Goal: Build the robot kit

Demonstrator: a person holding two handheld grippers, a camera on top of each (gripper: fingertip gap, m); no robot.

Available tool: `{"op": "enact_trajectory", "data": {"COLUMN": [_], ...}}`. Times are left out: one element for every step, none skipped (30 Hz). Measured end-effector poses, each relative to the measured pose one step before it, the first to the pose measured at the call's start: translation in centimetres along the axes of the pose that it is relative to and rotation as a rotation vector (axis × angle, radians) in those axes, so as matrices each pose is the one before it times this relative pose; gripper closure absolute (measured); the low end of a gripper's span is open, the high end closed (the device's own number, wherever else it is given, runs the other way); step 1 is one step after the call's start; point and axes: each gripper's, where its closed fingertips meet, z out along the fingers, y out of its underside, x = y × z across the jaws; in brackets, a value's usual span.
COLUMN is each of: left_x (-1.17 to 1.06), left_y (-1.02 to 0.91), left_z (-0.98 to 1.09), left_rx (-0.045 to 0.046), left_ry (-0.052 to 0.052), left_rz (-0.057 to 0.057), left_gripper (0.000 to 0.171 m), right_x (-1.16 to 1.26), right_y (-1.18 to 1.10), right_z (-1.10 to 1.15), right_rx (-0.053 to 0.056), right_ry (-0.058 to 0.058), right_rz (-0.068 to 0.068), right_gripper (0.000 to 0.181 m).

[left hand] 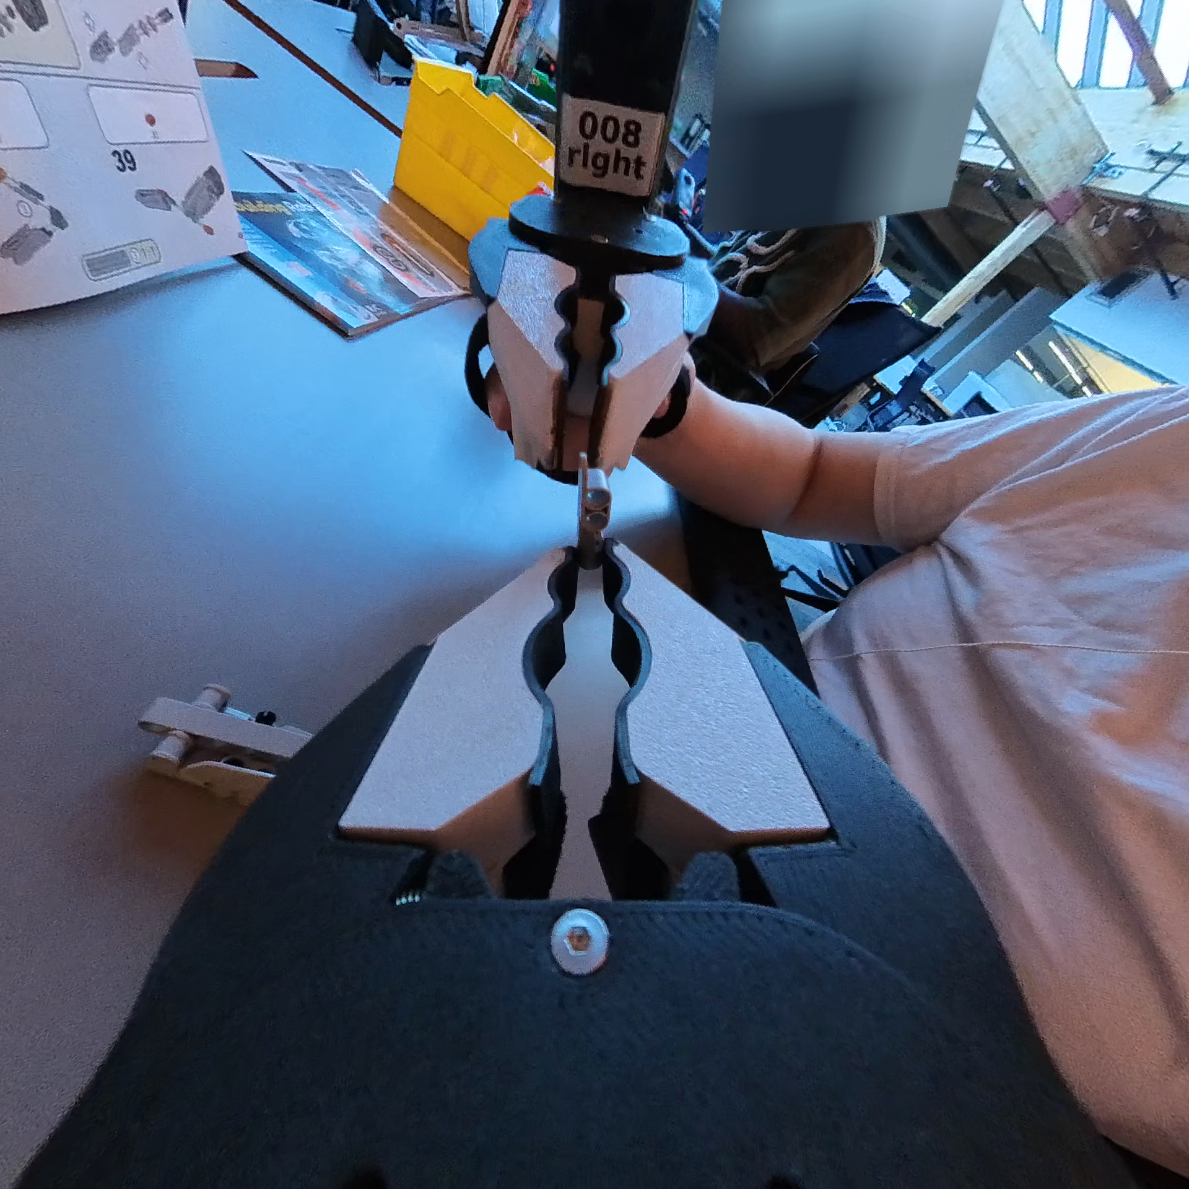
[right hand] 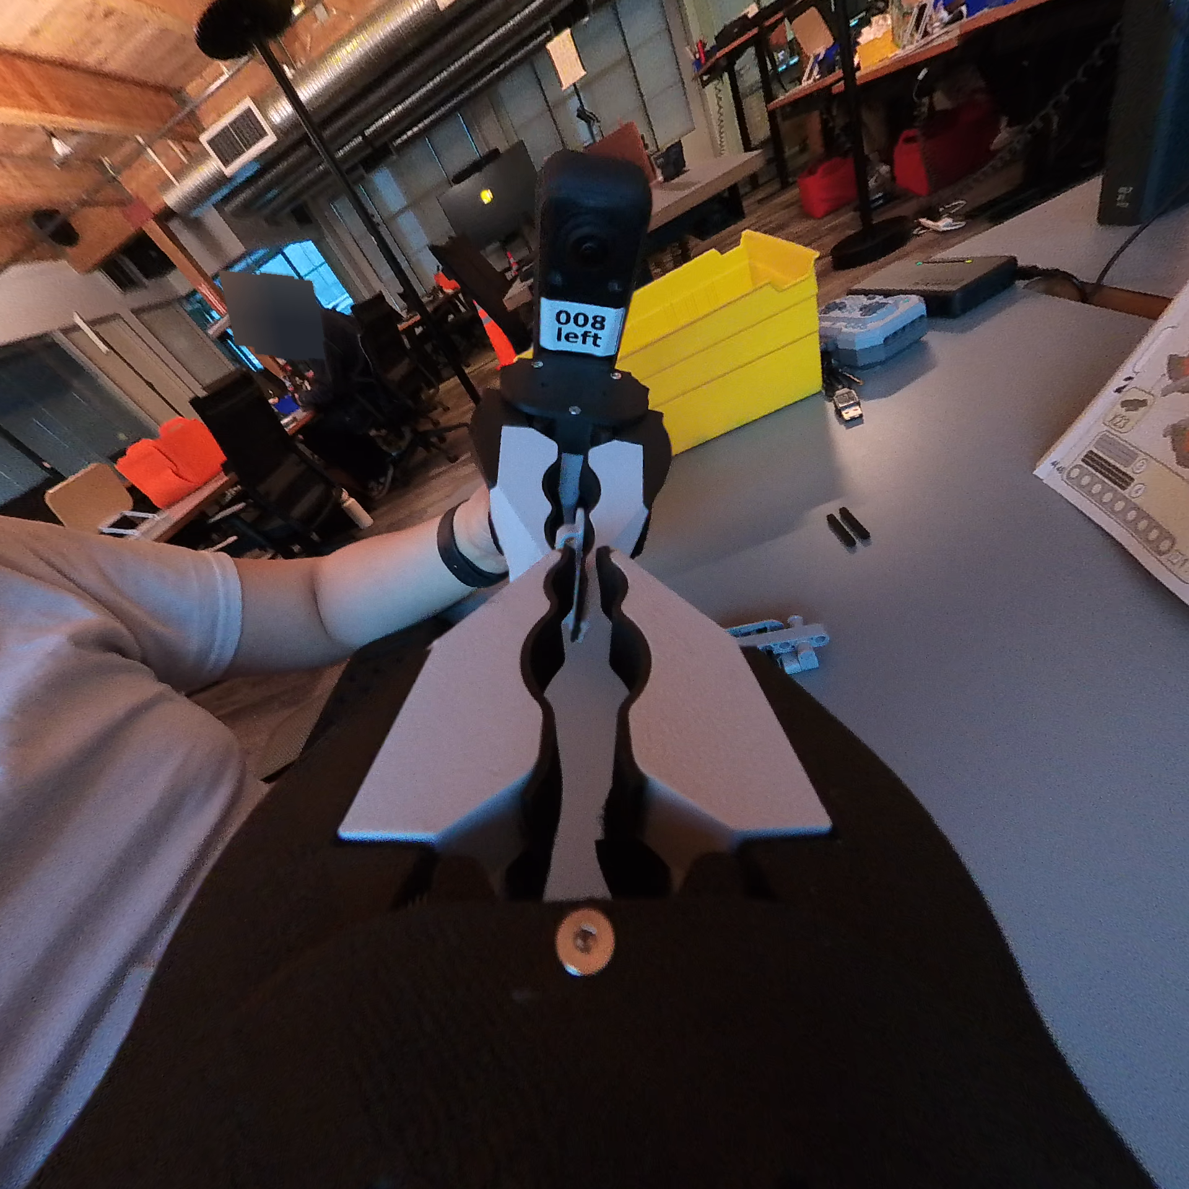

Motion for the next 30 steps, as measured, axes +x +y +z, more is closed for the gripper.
{"op": "enact_trajectory", "data": {"left_x": [0.011,0.015,-0.007,-0.005,0.053,-0.018,-0.002,0.049,0.074,0.086,0.060,0.047,0.004,0.010,0.012,-0.073,-0.182,-0.187,-0.270,-0.616,-1.184,-1.495,-1.357,-0.969,-0.683,-0.341,0.051,0.096,0.119,-0.024], "left_y": [0.096,0.070,0.083,0.108,0.089,0.051,0.053,0.085,0.080,0.054,0.050,0.070,0.097,0.092,0.094,0.115,0.079,0.043,0.100,0.128,0.233,0.267,-0.071,-0.546,-0.696,-0.637,-0.354,0.058,0.433,0.817], "left_z": [0.072,0.082,0.081,0.080,0.068,0.037,0.021,0.031,0.034,0.044,0.046,0.060,0.075,0.059,0.056,0.063,0.048,0.020,-0.139,-0.386,-0.703,-0.963,-1.047,-1.053,-0.929,-0.666,-0.346,0.018,0.301,0.516], "left_rx": [-0.00689,-0.00487,-0.00572,-0.00664,-0.00530,-0.00257,-0.00289,-0.00560,-0.00526,-0.00363,-0.00338,-0.00428,-0.00656,-0.00596,-0.00538,-0.00637,-0.00263,-0.00111,-0.00954,-0.01846,-0.02721,-0.02773,-0.00213,0.03194,0.04453,0.04415,0.03427,0.01948,0.00201,-0.01869], "left_ry": [-0.0038,-0.0018,-0.0017,-0.0001,0.0039,-0.0004,-0.0003,0.0032,0.0047,0.0045,0.0032,0.0015,-0.0013,-0.0008,-0.0001,-0.0050,-0.0130,-0.0143,-0.0210,-0.0465,-0.0876,-0.1125,-0.1090,-0.0878,-0.0663,-0.0388,-0.0092,-0.0046,0.0004,-0.0012], "left_rz": [0.0066,0.0028,-0.0011,-0.0027,-0.0014,0.0003,0.0018,0.0020,0.0014,0.0012,0.0023,0.0033,0.0022,0.0022,0.0024,0.0023,0.0058,0.0089,0.0067,0.0043,0.0053,0.0165,0.0296,0.0330,0.0196,-0.0001,-0.0109,-0.0169,-0.0186,-0.0227], "left_gripper": [0.166,0.166,0.166,0.166,0.166,0.166,0.166,0.166,0.166,0.166,0.166,0.166,0.166,0.166,0.166,0.166,0.166,0.166,0.163,0.146,0.137,0.135,0.131,0.127,0.127,0.127,0.126,0.126,0.125,0.122], "right_x": [-0.011,-0.047,-0.020,-0.144,-0.185,-0.005,0.016,-0.112,-0.077,-0.091,-0.083,-0.065,-0.025,-0.029,-0.032,0.126,0.191,0.122,0.234,0.351,0.320,0.481,0.763,0.884,0.871,0.660,0.329,0.154,0.061,-0.002], "right_y": [-0.007,0.076,0.135,0.131,0.131,0.081,0.075,0.091,0.068,0.041,0.057,0.092,0.109,0.092,0.092,0.129,0.063,0.001,-0.186,-0.551,-0.742,-0.610,-0.177,0.244,0.557,0.653,0.546,0.404,0.265,0.138], "right_z": [0.004,0.046,0.084,0.108,0.095,0.061,0.014,0.024,-0.002,-0.036,-0.069,-0.050,-0.034,-0.022,0.001,-0.017,-0.032,-0.049,-0.171,-0.390,-0.580,-0.666,-0.644,-0.535,-0.397,-0.233,-0.114,-0.060,-0.023,0.004], "right_rx": [-0.0019,-0.0057,-0.0101,-0.0096,-0.0088,-0.0045,-0.0016,-0.0032,-0.0022,0.0005,0.0005,-0.0016,-0.0027,-0.0021,-0.0035,-0.0088,-0.0073,-0.0053,0.0008,0.0201,0.0300,0.0205,-0.0040,-0.0231,-0.0317,-0.0294,-0.0196,-0.0144,-0.0105,-0.0067], "right_ry": [-0.0051,-0.0052,-0.0031,-0.0115,-0.0139,-0.0019,-0.0012,-0.0119,-0.0124,-0.0145,-0.0154,-0.0134,-0.0093,-0.0079,-0.0046,0.0078,0.0175,0.0174,0.0265,0.0351,0.0317,0.0359,0.0494,0.0536,0.0501,0.0383,0.0182,0.0065,0.0006,-0.0040], "right_rz": [0.0071,0.0042,0.0060,0.0080,0.0066,0.0010,0.0016,0.0084,0.0142,0.0131,0.0123,0.0107,0.0093,0.0039,-0.0015,-0.0048,-0.0167,-0.0242,-0.0220,-0.0206,-0.0179,-0.0142,-0.0208,-0.0331,-0.0353,-0.0291,-0.0179,-0.0098,-0.0106,-0.0123], "right_gripper": [0.175,0.174,0.174,0.173,0.175,0.176,0.180,0.180,0.180,0.180,0.180,0.181,0.181,0.181,0.181,0.181,0.181,0.181,0.181,0.181,0.181,0.181,0.181,0.181,0.181,0.181,0.181,0.181,0.181,0.181]}}
